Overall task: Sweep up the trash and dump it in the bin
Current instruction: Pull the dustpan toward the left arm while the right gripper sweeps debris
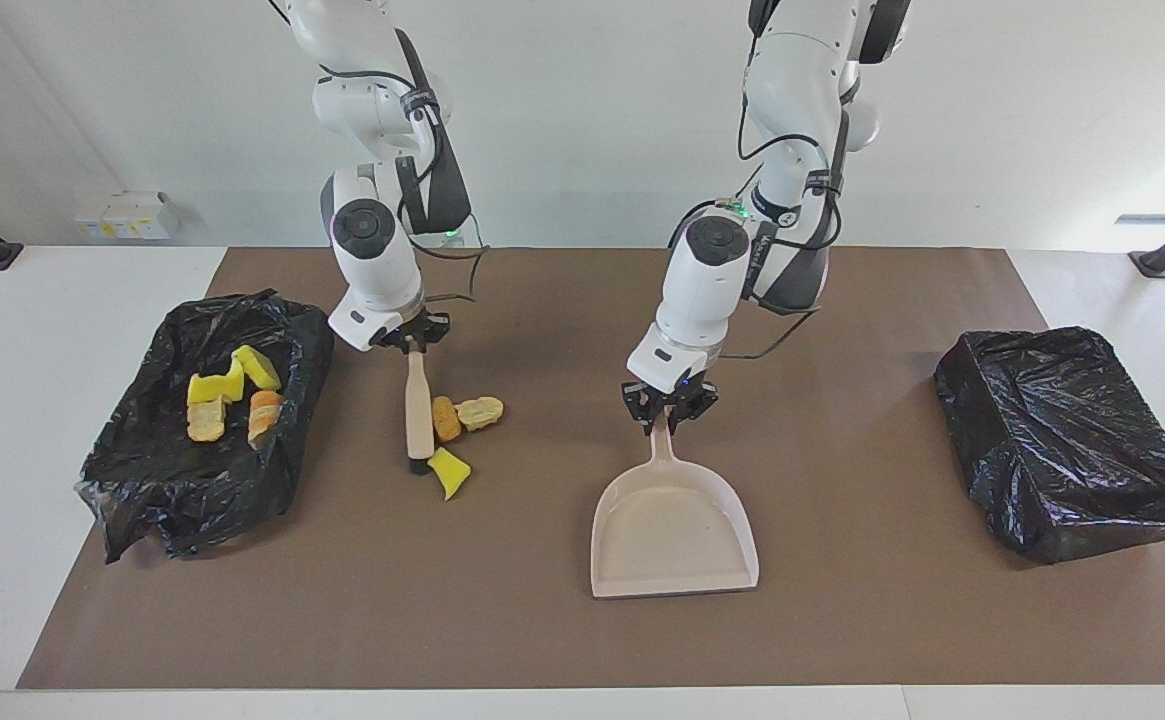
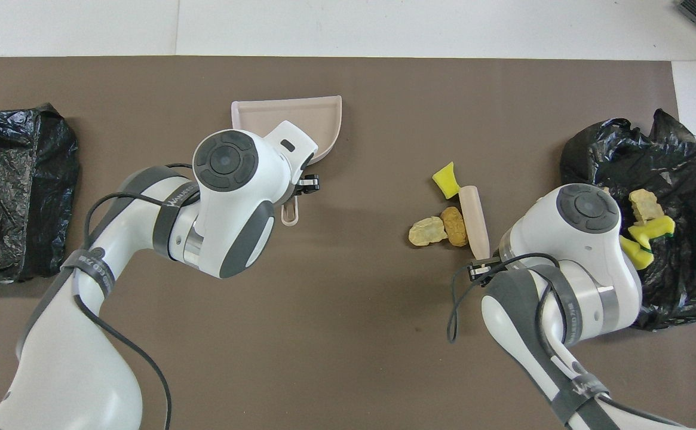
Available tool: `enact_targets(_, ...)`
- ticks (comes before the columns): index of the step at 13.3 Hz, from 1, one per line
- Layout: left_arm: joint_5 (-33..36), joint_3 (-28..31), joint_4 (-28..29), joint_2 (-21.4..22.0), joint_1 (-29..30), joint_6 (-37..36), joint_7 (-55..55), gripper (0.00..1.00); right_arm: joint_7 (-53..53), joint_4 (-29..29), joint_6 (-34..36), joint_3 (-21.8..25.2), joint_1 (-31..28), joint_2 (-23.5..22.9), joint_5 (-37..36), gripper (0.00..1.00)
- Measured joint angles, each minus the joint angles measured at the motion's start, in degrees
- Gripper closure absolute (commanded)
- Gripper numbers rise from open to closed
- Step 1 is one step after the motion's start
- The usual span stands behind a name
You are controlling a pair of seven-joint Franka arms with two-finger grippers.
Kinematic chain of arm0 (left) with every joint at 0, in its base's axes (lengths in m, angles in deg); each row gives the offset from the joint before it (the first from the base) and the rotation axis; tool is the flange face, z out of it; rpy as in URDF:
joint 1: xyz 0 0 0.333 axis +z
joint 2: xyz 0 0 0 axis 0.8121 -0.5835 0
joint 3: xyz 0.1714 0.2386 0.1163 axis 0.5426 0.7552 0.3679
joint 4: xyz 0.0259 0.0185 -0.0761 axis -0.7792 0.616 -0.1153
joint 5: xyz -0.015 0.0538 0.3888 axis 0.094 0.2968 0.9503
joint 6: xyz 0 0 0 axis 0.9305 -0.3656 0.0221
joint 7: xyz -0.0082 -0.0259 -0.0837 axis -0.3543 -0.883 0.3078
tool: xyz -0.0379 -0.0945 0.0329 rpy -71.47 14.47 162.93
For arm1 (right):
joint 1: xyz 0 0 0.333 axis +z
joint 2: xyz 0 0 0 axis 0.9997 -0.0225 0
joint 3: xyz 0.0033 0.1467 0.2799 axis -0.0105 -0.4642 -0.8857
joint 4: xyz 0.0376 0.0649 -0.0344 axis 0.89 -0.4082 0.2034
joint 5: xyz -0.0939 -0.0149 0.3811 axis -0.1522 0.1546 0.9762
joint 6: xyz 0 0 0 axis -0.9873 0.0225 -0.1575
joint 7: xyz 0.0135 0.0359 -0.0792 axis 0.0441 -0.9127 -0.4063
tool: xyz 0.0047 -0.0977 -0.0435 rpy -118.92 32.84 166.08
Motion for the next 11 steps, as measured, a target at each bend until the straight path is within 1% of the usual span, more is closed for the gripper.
enact_targets(3, 0.2, 0.3, -1.2, 3.4, 5.3, -7.7, 5.7, 1.0, 2.5, 0.2, -0.6, 0.0, 3.3, -0.1, 7.0, 1.0)
enact_targets(5, 0.2, 0.4, -1.3, 5.3, 9.7, -13.0, 14.7, 1.0, 6.8, 0.8, -0.6, -0.1, 5.1, -0.2, 8.6, 1.0)
enact_targets(7, 0.2, 0.4, -1.2, 6.0, 13.2, -17.4, 25.6, 1.0, 8.5, 2.3, -0.5, 0.1, 5.4, -0.1, 8.5, 1.0)
enact_targets(8, 0.2, 0.4, -1.2, 6.0, 14.3, -18.9, 30.6, 1.0, 8.3, 3.5, 0.1, 0.3, 5.1, 0.0, 7.6, 1.0)
enact_targets(9, 0.2, 0.4, -1.1, 6.0, 15.2, -19.8, 35.3, 1.0, 7.7, 4.9, 1.4, 0.6, 4.6, 0.2, 4.8, 1.0)
enact_targets(11, 0.2, 0.4, -1.1, 6.0, 15.9, -21.6, 45.1, 1.0, 3.9, 6.6, 2.2, 0.8, 3.1, 0.4, -3.7, 1.0)
